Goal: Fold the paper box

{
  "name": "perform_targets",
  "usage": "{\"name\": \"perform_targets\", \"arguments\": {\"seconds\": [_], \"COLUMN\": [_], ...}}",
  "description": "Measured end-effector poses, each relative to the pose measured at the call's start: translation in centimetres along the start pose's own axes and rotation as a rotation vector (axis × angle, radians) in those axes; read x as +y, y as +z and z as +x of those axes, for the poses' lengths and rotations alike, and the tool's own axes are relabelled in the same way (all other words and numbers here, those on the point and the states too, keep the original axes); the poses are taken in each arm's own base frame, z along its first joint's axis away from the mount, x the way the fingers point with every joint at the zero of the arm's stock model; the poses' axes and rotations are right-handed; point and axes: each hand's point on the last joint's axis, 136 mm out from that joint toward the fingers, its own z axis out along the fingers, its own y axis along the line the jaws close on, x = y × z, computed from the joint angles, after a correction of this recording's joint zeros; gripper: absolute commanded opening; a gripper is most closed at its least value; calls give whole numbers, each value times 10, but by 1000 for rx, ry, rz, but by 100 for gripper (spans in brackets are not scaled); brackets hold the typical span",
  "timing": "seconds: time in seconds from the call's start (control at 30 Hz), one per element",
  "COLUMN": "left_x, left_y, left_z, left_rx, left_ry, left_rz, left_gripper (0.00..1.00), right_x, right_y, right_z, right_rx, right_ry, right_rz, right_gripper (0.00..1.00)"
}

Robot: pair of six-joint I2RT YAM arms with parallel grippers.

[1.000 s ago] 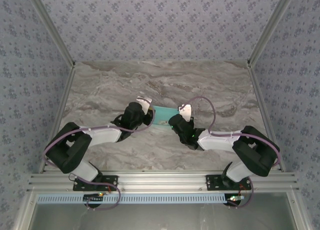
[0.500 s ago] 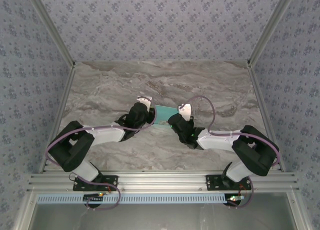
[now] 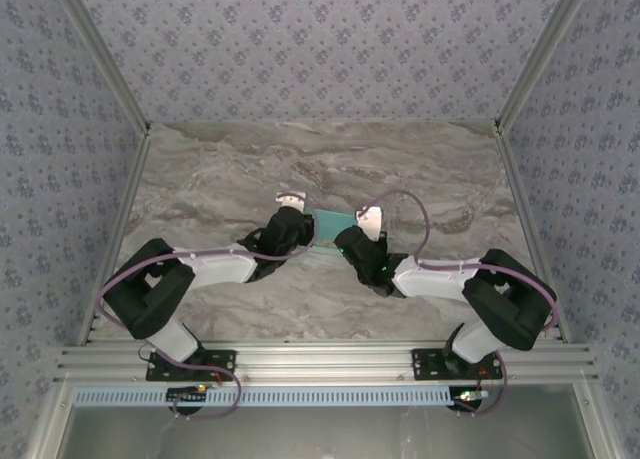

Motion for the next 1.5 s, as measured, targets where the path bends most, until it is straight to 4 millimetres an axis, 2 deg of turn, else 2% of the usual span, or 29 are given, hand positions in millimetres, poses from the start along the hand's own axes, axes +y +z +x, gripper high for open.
{"name": "perform_targets", "arguments": {"seconds": [0.1,0.37,0.53,0.63,0.83,1.07,1.27,1.4,1.5], "left_x": [1,6,10,9,4,7,6,1,1], "left_y": [2,-2,-4,-9,-26,-58,-96,-96,-82], "left_z": [1,20,35,31,11,-3,-40,-76,-98], "left_rx": [-19,-20,28,26,-12,-40,-105,-108,-81], "left_ry": [0,12,33,31,3,-12,-4,32,55], "left_rz": [-5,0,-6,1,31,65,97,71,43], "left_gripper": [7,15,24,30,44,53,61,66,68], "right_x": [0,0,2,2,2,2,2,2,2], "right_y": [0,0,-1,-2,-3,-3,-3,-3,-3], "right_z": [0,3,4,5,6,6,6,6,7], "right_rx": [0,2,0,1,1,0,0,-3,-2], "right_ry": [0,-8,-17,-26,-43,-51,-53,-56,-59], "right_rz": [1,4,5,6,10,15,16,19,20], "right_gripper": [7,6,6,6,6,6,6,6,6]}}
